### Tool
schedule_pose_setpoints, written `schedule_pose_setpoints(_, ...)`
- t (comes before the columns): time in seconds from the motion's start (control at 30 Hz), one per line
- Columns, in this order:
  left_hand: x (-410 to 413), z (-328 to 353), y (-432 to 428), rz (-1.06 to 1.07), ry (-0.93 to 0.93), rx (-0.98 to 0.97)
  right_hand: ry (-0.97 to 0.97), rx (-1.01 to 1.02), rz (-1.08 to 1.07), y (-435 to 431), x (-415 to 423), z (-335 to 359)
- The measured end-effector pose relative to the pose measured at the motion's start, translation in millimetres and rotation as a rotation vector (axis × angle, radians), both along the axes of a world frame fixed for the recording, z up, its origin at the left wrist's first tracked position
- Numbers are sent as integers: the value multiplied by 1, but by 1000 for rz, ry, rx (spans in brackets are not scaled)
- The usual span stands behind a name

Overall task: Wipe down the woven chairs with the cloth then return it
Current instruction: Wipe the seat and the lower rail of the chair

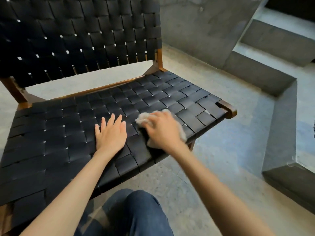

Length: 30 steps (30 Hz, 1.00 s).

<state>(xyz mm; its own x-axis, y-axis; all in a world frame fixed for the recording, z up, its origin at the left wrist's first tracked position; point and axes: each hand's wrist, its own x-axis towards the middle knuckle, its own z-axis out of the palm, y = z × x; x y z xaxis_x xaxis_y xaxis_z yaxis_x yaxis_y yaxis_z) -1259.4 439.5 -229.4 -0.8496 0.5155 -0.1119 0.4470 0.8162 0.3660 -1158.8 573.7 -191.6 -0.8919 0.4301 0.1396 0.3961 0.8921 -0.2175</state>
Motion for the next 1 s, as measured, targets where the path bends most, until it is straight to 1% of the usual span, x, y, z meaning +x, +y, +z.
schedule_pose_setpoints(0.03, 0, 0, -1, 4, 4, 9, 13, -1, 51, -17, -6, -4)
schedule_pose_setpoints(0.1, -1, 1, -2, 11, 6, 20, 40, 8, 82, -31, -14, -9)
schedule_pose_setpoints(0.23, 0, 1, -2, 3, 18, 17, 8, 63, 45, 2, -17, -8)
schedule_pose_setpoints(0.3, 0, 1, -2, -2, 25, 4, -17, 63, -39, 31, -15, -5)
schedule_pose_setpoints(0.4, 0, 0, -1, -3, 37, -9, -58, 124, -226, 84, -8, 1)
schedule_pose_setpoints(0.5, 0, -2, -1, -2, 50, -7, -68, 152, -352, 131, -3, 9)
schedule_pose_setpoints(0.67, 1, -3, -1, 2, 51, -8, -66, 114, -510, 163, -10, 15)
schedule_pose_setpoints(0.7, 1, -2, -1, 3, 51, -11, -73, 109, -510, 159, -14, 15)
schedule_pose_setpoints(0.77, 2, -1, -1, 3, 52, -17, -96, 107, -443, 142, -23, 14)
schedule_pose_setpoints(0.87, 3, 2, -1, 6, 49, -4, -103, 98, -273, 96, -38, 6)
schedule_pose_setpoints(1.0, 4, 5, -1, 64, 21, 78, -101, -12, -43, 13, -68, -9)
